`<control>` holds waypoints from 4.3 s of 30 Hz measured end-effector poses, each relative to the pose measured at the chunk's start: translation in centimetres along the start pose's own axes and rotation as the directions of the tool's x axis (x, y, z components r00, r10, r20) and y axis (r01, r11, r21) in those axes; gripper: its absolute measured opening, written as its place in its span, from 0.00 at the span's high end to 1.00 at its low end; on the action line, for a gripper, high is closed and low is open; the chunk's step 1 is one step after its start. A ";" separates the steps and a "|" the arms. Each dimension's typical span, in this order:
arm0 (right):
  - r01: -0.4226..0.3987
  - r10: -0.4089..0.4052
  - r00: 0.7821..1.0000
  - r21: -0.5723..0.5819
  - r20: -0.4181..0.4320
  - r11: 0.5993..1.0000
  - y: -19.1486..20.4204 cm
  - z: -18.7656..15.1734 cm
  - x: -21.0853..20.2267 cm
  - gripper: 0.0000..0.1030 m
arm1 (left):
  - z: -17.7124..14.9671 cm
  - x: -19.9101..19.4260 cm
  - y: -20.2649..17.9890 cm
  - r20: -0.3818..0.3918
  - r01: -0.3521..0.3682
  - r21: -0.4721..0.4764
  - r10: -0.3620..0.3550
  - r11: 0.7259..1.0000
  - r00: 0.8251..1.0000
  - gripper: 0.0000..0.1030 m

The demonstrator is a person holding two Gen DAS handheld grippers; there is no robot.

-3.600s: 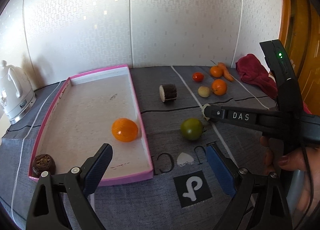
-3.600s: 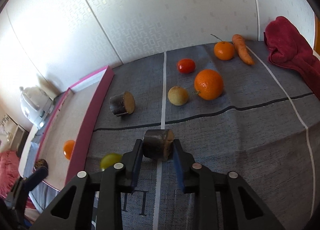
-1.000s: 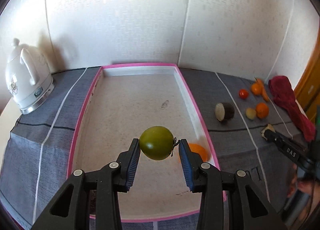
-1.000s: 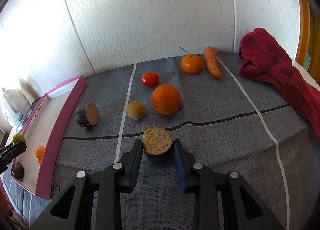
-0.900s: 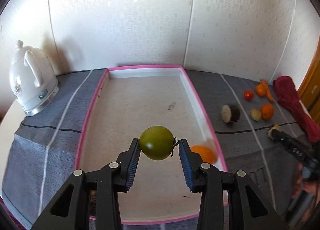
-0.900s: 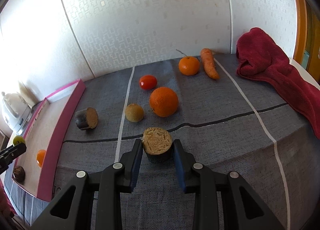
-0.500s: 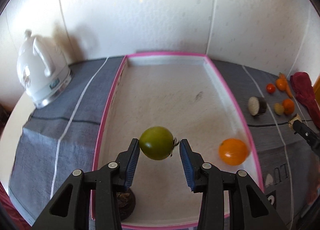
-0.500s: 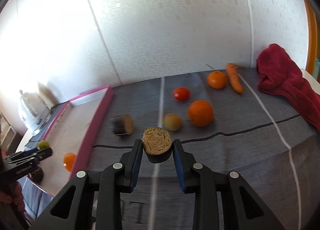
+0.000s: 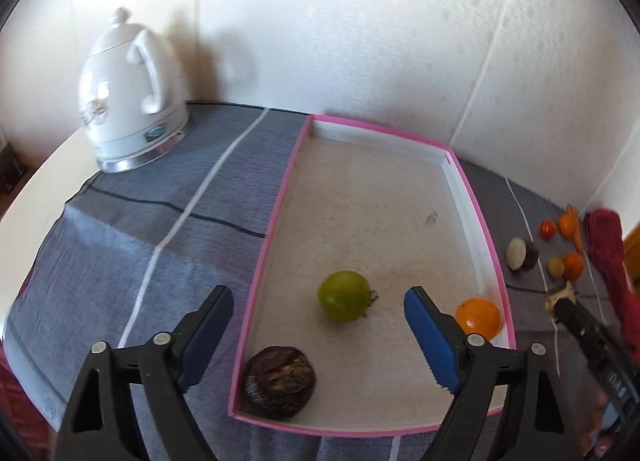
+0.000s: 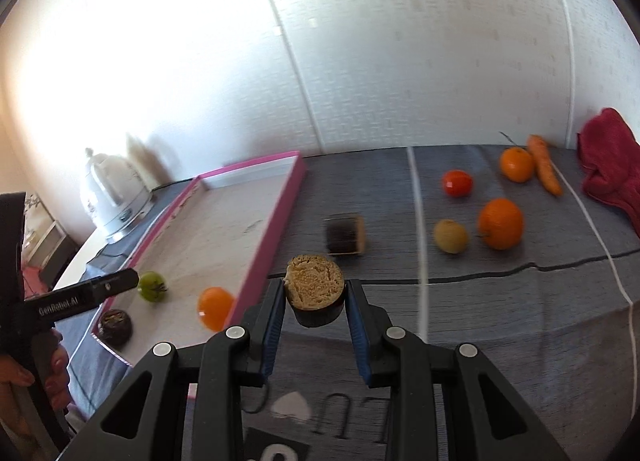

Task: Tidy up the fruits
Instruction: 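Lower the green tomato into the tray and open the left tool, then carry the eggplant slice into the tray and open the right tool, then move the right tool to the large orange and grasp it, then grasp the small brown kiwi-like fruit with the left tool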

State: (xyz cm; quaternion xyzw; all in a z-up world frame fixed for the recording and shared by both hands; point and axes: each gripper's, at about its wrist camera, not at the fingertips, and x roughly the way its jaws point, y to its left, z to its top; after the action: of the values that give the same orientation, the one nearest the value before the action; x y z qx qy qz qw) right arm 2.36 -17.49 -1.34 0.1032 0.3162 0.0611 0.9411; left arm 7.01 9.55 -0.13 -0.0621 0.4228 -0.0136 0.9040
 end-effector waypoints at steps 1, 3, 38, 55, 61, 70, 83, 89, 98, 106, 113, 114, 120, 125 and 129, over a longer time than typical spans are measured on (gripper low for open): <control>-0.011 0.011 1.000 -0.005 -0.002 1.000 0.3 0.1 0.2 0.70 | 0.0 -0.1 0.2 0.002 -0.006 -0.003 0.006 1.000 1.000 0.14; -0.034 0.034 0.999 -0.015 -0.009 0.999 0.9 0.1 0.4 0.70 | 0.0 -0.4 0.3 0.015 -0.027 0.000 0.027 1.000 1.000 0.13; -0.098 0.034 0.971 -0.267 -0.237 0.959 9.5 4.1 11.3 0.69 | 0.7 -0.5 2.5 0.030 -0.101 -0.042 0.103 0.994 0.994 0.11; -0.063 0.018 0.987 -0.284 -0.159 0.957 5.7 3.7 5.0 0.64 | 0.8 0.1 -1.2 0.024 -0.037 0.001 0.037 0.999 0.999 0.11; -0.017 -0.024 0.991 -0.297 -0.133 0.955 4.1 3.1 3.6 0.64 | 0.5 -0.4 -3.1 0.064 -0.014 0.040 0.011 0.999 0.998 0.07; 0.033 -0.062 0.989 -0.209 -0.132 0.977 1.3 2.6 3.3 0.63 | -0.1 -0.6 -6.3 0.074 0.055 0.104 -0.063 0.993 0.995 0.05; 0.120 -0.134 0.986 -0.141 -0.096 0.983 -3.6 3.3 1.3 0.63 | -1.4 -0.9 -11.1 0.080 0.133 0.212 -0.153 0.968 0.985 0.05; 0.172 -0.180 0.978 -0.085 -0.101 0.981 -6.6 3.6 0.9 0.63 | -1.8 -0.7 -12.5 0.066 0.150 0.231 -0.169 0.961 0.983 0.05; 0.212 -0.212 0.970 -0.015 -0.121 0.977 -9.9 3.6 0.3 0.63 | -2.6 -0.5 -15.0 0.049 0.186 0.285 -0.209 0.940 0.977 0.05; 0.276 -0.278 0.952 -0.040 -0.124 0.960 -11.4 4.9 2.4 0.63 | -3.4 -0.6 -16.1 0.047 0.189 0.334 -0.216 0.923 0.975 0.05; 0.234 -0.228 0.960 0.016 -0.163 0.972 -12.5 4.9 4.0 0.63 | -3.4 -0.5 -16.2 0.037 0.197 0.329 -0.222 0.923 0.974 0.05; 0.233 -0.227 0.960 0.015 -0.163 0.972 -12.4 4.9 4.1 0.63 | -3.4 -0.4 -16.3 0.035 0.197 0.329 -0.221 0.923 0.975 0.05; 0.221 -0.213 0.964 0.032 -0.160 0.975 -12.4 4.8 4.3 0.64 | -3.8 -0.3 -16.6 0.023 0.198 0.344 -0.219 0.918 0.975 0.05; 0.256 -0.249 0.954 0.020 -0.169 0.966 -12.4 4.7 3.8 0.64 | -4.2 -0.4 -17.3 0.017 0.209 0.372 -0.232 0.904 0.973 0.05; 0.303 -0.295 0.941 0.023 -0.168 0.953 -13.3 4.8 3.0 0.64 | -4.4 -0.4 -18.0 0.014 0.208 0.387 -0.232 0.898 0.973 0.05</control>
State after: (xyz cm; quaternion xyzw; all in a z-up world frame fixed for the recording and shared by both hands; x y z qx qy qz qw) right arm 8.29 -30.57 -2.48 0.0716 0.4052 -0.0818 0.9077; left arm 3.88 -8.73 -0.44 0.0680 0.3748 -0.1962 0.9035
